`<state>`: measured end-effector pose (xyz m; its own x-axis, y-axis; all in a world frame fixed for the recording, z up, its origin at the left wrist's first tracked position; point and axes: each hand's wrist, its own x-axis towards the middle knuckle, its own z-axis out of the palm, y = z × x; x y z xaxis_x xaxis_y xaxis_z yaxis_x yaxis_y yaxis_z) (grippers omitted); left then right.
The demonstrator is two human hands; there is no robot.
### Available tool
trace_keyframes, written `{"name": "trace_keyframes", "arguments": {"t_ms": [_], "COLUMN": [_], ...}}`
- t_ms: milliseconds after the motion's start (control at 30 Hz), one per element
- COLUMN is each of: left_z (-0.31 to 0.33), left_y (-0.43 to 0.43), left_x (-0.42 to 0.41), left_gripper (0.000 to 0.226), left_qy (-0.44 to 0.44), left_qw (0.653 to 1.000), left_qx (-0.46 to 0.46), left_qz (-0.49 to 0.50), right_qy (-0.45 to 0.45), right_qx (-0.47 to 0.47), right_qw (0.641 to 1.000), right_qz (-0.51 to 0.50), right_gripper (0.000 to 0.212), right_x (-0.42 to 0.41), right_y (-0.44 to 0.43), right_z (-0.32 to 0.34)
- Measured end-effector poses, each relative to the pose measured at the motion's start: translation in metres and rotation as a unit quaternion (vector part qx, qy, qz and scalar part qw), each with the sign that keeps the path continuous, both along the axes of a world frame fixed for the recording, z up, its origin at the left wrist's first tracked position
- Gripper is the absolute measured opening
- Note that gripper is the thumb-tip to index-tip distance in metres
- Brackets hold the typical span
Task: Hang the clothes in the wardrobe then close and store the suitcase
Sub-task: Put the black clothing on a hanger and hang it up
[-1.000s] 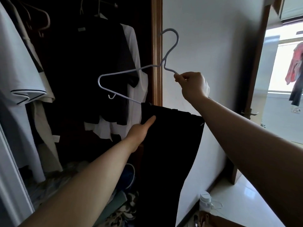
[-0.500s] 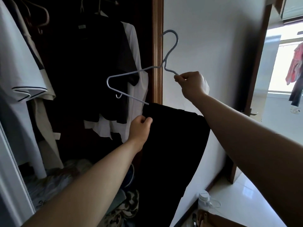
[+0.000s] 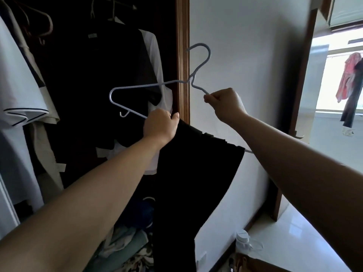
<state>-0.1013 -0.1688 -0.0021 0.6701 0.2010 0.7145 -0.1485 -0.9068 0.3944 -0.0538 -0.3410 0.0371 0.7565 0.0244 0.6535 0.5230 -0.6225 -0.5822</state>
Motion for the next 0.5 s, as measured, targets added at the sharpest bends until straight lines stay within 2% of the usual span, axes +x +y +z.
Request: {"name": "trace_keyframes", "arguments": {"t_ms": [100,167,200,300,400,467,500], "left_z": [0.01,0.014,0.014,0.01,0.017,0.026,0.031], "left_y": [0.006,0.015,0.019,0.029,0.032,0.032,0.033], "left_x": [0.001,0.005,0.007,0.012,0.013,0.014,0.014], "left_gripper": [0.042,0.034,0.036,0.049,0.048,0.042,0.037], "left_qy": [-0.006,0.006,0.009,0.045,0.089,0.067,0.05], "left_qw": [0.968,0.939,0.939,0.966,0.989,0.971,0.959], "left_qx": [0.239,0.313,0.308,0.191,-0.063,-0.227,-0.279], "left_qz": [0.082,0.139,0.153,0.167,0.096,0.015,-0.014], "right_qy": [-0.014,-0.03,-0.035,-0.037,-0.021,-0.001,0.004], "right_qx": [0.005,0.022,0.035,0.042,-0.001,-0.039,-0.042], "right_qw": [1.0,0.999,0.999,0.998,0.999,0.999,0.998], "right_qz": [0.0,0.001,0.006,0.026,0.038,0.034,0.039], "right_gripper": [0.04,0.041,0.041,0.042,0.045,0.049,0.05], "right_x": [-0.004,-0.007,-0.009,-0.011,-0.012,-0.014,-0.014], "right_y": [-0.002,-0.001,0.001,0.008,0.011,0.012,0.013], "right_z": [0.001,0.002,0.003,0.01,0.017,0.018,0.018]}}
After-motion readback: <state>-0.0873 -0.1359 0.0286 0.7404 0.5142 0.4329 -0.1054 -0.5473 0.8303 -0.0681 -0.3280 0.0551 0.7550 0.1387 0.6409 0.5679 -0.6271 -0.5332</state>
